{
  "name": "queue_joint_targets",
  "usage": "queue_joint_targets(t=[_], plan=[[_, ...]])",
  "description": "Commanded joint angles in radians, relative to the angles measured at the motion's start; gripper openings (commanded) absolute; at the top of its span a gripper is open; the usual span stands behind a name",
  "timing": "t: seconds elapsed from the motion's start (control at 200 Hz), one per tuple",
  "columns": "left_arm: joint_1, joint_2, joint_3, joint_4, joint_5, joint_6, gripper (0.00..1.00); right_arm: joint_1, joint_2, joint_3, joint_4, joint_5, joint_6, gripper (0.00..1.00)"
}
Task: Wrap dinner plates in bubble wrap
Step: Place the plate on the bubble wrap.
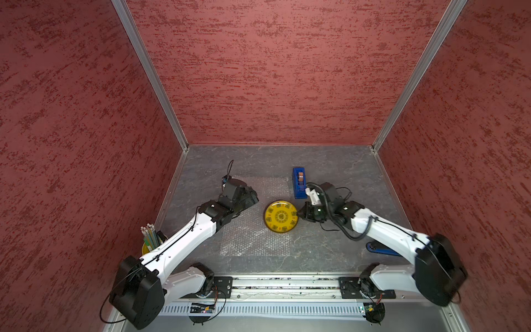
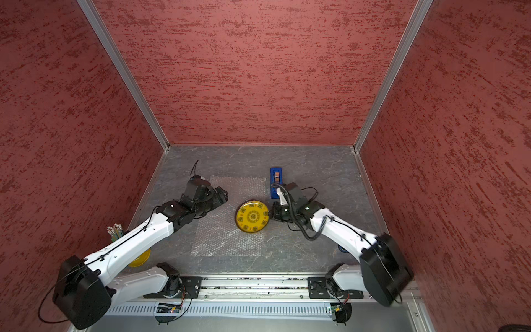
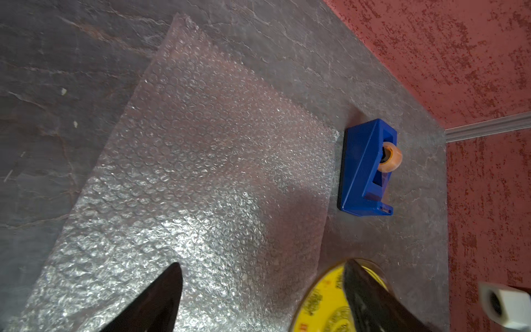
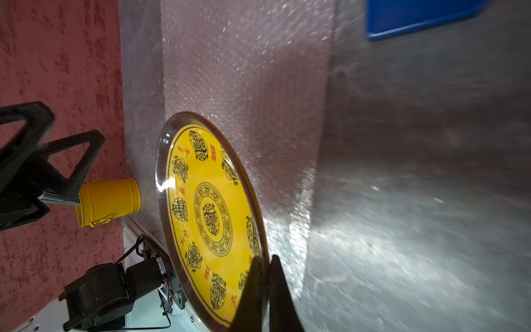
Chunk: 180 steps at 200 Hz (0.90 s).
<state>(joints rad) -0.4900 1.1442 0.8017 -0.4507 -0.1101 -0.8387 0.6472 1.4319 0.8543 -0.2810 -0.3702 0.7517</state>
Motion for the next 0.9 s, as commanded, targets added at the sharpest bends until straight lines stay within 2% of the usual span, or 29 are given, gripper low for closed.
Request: queue_joint_targets(t=[0.0, 0.145, 0.25, 0.556, 0.897], plan=[[0.034, -0.02, -0.023, -0.009, 0.03, 0.005, 0.87, 0.053, 0.144, 0.117, 0.169, -0.002, 0.048, 0.0], [0.042, -0.006, -0.07, 0.053, 0.034, 0.032, 0.85, 0.095, 0.301, 0.238, 0.162, -0.01, 0.017, 0.0], [0.058, 0.016, -0.097, 0.073, 0.06, 0.003, 0.83, 0.095, 0.371, 0.287, 0.126, 0.003, 0.011, 0.0], [0.096, 0.051, -0.091, 0.096, 0.1, 0.025, 0.79, 0.095, 0.454, 0.351, 0.097, 0.022, 0.011, 0.0], [0.103, 0.064, -0.129, 0.131, 0.128, 0.018, 0.76, 0.086, 0.466, 0.359, 0.031, 0.059, -0.011, 0.0]])
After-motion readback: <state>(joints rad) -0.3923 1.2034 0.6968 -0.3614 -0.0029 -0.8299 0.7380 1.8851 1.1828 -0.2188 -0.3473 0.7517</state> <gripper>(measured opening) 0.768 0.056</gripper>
